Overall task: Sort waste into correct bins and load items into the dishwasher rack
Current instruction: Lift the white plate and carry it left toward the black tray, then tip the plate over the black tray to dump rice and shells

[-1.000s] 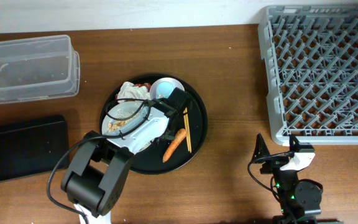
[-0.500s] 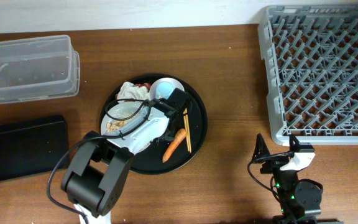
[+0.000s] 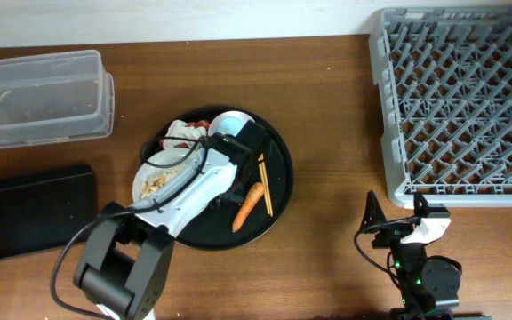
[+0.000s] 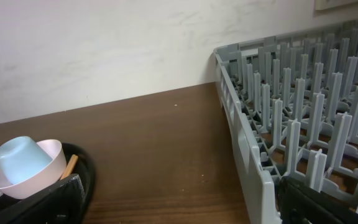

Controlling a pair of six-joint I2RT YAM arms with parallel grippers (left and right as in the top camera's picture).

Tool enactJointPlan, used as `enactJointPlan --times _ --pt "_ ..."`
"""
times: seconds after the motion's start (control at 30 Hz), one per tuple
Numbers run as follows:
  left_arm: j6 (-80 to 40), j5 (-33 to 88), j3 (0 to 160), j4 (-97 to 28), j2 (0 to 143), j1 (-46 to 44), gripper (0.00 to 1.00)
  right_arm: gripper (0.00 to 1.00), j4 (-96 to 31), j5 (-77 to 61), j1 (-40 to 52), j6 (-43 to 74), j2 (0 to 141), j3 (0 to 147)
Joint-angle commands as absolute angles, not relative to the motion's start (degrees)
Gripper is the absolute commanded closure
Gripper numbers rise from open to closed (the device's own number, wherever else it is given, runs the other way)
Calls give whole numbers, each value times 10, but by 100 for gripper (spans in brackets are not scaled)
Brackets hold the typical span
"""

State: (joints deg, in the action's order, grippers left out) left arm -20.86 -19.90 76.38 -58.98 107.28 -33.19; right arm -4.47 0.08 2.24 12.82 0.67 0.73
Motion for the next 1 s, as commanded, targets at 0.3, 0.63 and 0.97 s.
enactJointPlan --times 0.3,0.63,0.97 --pt "-219 -289 819 -615 1054 -328 99 2 -47 7 25 123 2 3" --pt "-242 -300 890 -650 1052 -238 99 2 -47 7 25 123 2 3" --pt "-239 -231 902 -588 1052 -84 99 2 -47 7 25 123 2 3"
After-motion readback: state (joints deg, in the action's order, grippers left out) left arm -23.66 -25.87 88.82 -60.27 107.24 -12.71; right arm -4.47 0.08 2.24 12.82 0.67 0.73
